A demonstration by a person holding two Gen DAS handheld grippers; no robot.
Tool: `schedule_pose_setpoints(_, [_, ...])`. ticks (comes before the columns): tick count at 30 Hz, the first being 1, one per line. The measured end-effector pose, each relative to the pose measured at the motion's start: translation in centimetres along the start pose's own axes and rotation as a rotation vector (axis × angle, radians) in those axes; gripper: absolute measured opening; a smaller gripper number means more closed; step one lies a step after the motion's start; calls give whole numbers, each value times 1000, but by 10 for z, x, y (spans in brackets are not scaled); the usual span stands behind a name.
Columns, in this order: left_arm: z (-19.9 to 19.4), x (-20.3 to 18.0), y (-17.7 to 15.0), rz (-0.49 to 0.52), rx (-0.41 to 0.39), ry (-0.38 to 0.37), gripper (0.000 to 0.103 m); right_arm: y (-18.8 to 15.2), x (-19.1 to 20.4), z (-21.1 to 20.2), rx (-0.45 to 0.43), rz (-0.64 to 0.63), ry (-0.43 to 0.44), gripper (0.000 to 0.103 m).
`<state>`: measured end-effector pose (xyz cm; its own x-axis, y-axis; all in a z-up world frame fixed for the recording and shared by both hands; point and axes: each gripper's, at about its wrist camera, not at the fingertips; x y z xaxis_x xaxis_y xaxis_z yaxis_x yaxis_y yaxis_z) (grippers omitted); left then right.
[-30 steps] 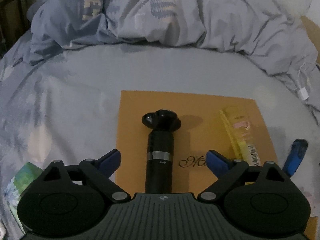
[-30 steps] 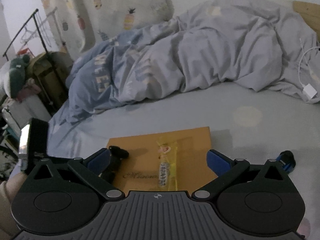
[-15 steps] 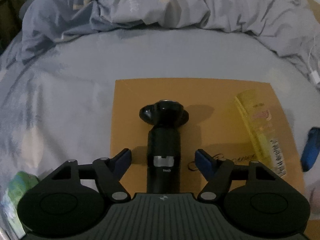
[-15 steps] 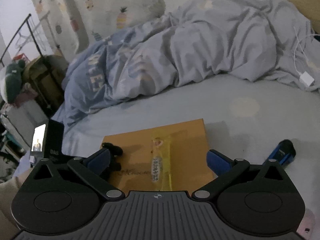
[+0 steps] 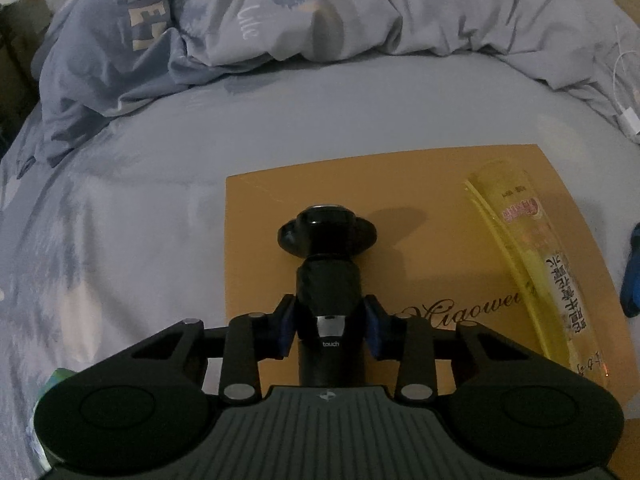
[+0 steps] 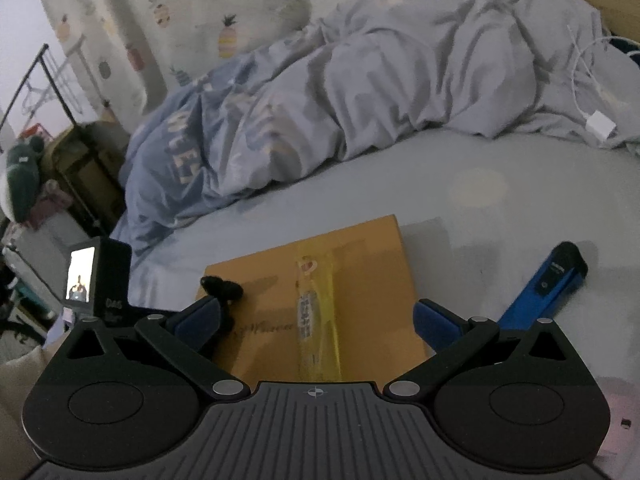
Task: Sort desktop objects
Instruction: 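Lift the black shaver with the left gripper off the orange box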
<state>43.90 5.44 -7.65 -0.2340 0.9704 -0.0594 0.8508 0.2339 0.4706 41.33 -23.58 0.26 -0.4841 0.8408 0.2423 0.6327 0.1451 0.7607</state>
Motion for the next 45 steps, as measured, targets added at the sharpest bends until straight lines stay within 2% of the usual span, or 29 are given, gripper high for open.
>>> schedule_pose_setpoints(9, [1, -4, -1, 5, 2, -26, 36, -5, -3, -12, 0, 13, -19, 103])
schedule_pose_setpoints(20, [-9, 2, -13, -37, 9, -44, 36, -4, -2, -39, -18, 9, -38, 103])
schedule_pose_setpoints(45, [-118, 28, -11, -114, -152, -120, 36, 4, 42, -124, -92, -47, -38, 103])
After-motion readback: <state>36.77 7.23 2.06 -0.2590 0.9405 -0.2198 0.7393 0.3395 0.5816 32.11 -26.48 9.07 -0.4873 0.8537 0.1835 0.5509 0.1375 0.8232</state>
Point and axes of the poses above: each gripper's, at about its wrist camera, not at the fingertips, and z roughly the way its jaws point, x to its left, y to its top, and after that the axes turned 13 degrees about -z, right-handed
